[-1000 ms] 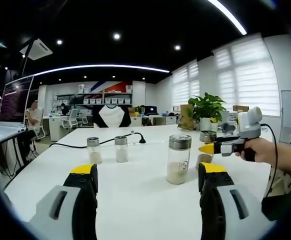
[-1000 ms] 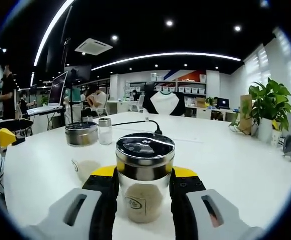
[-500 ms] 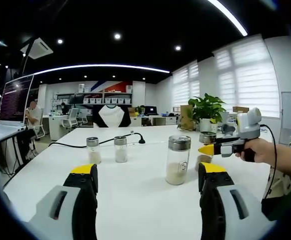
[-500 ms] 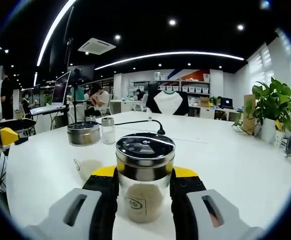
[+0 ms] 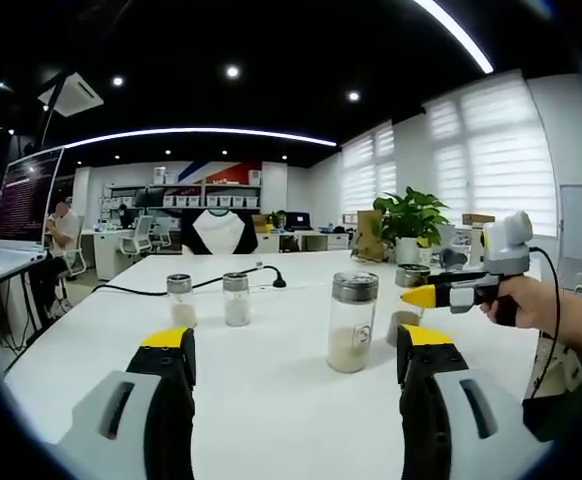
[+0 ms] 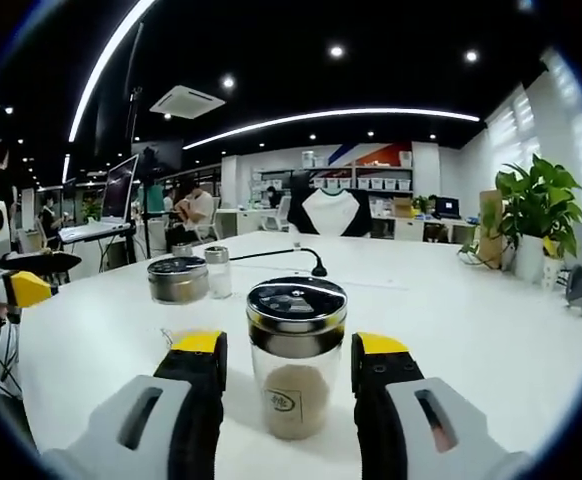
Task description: Rotate the seasoning bottle until the label or dispensing opening points toward the visible target arrow and the bottle remains upright within the marked orientation range
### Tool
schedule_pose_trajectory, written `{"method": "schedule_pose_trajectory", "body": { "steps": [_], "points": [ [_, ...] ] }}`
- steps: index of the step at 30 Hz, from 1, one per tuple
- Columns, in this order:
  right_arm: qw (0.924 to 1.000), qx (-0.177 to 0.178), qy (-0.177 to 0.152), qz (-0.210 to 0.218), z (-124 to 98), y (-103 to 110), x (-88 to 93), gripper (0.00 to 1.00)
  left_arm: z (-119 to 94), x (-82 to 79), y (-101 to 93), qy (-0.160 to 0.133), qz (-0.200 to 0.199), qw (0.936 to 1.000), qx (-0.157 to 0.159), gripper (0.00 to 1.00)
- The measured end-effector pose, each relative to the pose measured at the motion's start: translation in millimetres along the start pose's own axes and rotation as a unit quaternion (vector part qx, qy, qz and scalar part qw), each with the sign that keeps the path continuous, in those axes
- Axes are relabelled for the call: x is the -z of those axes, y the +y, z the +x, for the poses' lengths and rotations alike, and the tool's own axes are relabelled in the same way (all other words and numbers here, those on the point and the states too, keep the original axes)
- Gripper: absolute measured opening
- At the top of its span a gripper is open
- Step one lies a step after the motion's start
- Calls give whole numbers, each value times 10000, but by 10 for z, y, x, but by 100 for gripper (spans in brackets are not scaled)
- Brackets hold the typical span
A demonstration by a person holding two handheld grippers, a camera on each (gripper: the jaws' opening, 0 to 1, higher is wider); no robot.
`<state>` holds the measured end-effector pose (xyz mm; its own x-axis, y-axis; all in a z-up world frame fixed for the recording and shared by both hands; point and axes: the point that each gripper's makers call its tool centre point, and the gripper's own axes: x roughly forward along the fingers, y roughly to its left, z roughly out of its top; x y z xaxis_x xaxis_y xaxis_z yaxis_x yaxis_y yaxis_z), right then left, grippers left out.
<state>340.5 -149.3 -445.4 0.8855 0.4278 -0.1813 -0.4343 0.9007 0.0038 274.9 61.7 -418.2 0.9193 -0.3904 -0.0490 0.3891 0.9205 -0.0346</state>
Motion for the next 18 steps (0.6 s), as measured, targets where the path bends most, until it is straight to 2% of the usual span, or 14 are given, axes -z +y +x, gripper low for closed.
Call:
{"method": "schedule_pose_trajectory", "body": {
  "steps": [13, 18],
  "points": [
    [9993, 276, -209, 150, -335, 62, -84, 53, 0, -105, -30, -173, 11, 9998, -25, 86],
    [9986, 393, -291, 206, -429, 44, -106, 53, 0, -75, -50, -126, 8, 9999, -9, 86]
  ]
}}
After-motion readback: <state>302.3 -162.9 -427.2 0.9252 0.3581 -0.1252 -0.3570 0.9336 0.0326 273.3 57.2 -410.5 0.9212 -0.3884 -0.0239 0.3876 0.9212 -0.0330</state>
